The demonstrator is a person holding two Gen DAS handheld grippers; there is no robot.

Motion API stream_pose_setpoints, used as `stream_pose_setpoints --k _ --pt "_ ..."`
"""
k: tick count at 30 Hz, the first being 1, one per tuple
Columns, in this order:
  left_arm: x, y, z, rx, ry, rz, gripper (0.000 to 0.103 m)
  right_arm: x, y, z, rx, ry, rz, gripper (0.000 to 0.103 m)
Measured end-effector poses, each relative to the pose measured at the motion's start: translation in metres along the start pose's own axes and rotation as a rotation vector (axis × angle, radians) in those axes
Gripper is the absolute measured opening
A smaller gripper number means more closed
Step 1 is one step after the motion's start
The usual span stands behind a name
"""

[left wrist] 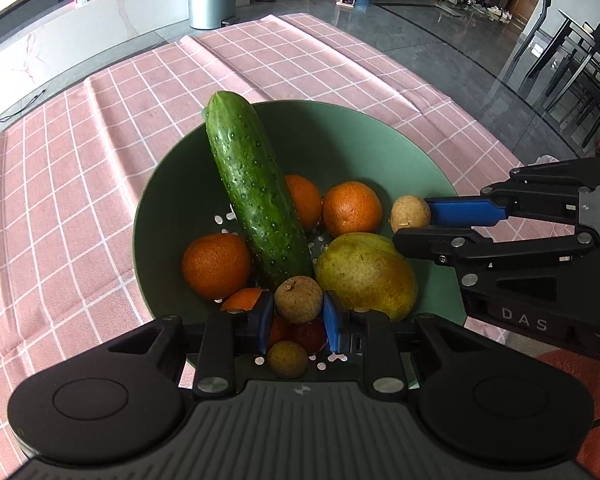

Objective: Organize fruits

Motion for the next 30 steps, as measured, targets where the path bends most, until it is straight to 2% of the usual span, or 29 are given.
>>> stream_pose_setpoints --k 4,6,8,11,14,18,23,28,30 --pt "0.000 -0.002 -0.001 -0.004 0.004 0.001 0.031 0.001 -0.001 -0.002 0.003 0.013 0.015 0.022" --pt "-0.002 -0.001 -0.001 -0.005 0.005 -0.005 0.040 0.002 -0.001 -0.001 0.005 0.012 0.014 0.023" --pt "-0.002 0.000 0.003 -0.015 0.007 -0.004 0.044 0.003 -0.001 0.002 0.002 0.015 0.013 0.024" --pt "-0.002 0.000 0.013 -0.025 0.010 -0.004 0.045 0.006 -0.002 0.009 -0.008 0.011 0.007 0.033" --pt "-0.004 -0.002 0.029 -0.056 0.006 -0.022 0.046 0.012 -0.004 0.019 -0.020 0.010 0.005 0.033" --pt "-0.003 -0.006 0.060 -0.126 -0.038 -0.040 0.051 0.023 -0.011 0.038 -0.062 0.003 -0.017 0.038" --pt "-0.002 -0.006 0.105 -0.222 -0.118 -0.059 0.054 0.037 -0.020 0.072 -0.148 0.000 -0.057 0.053" --pt "-0.003 0.003 0.142 -0.309 -0.186 -0.073 0.061 0.053 -0.018 0.104 -0.219 0.000 -0.094 0.057" --pt "-0.003 0.008 0.153 -0.344 -0.214 -0.072 0.067 0.060 -0.015 0.114 -0.246 0.002 -0.102 0.058"
Point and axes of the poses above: each gripper's, at about its wrist camera, not at the fingertips, and z roughly against the way its jaws point, x to its left, y to its underside, the point moved 5 cm from there along -z, roughly the way its jaws point, and after that the axes turned 13 degrees about -x, right-handed, at the moved point
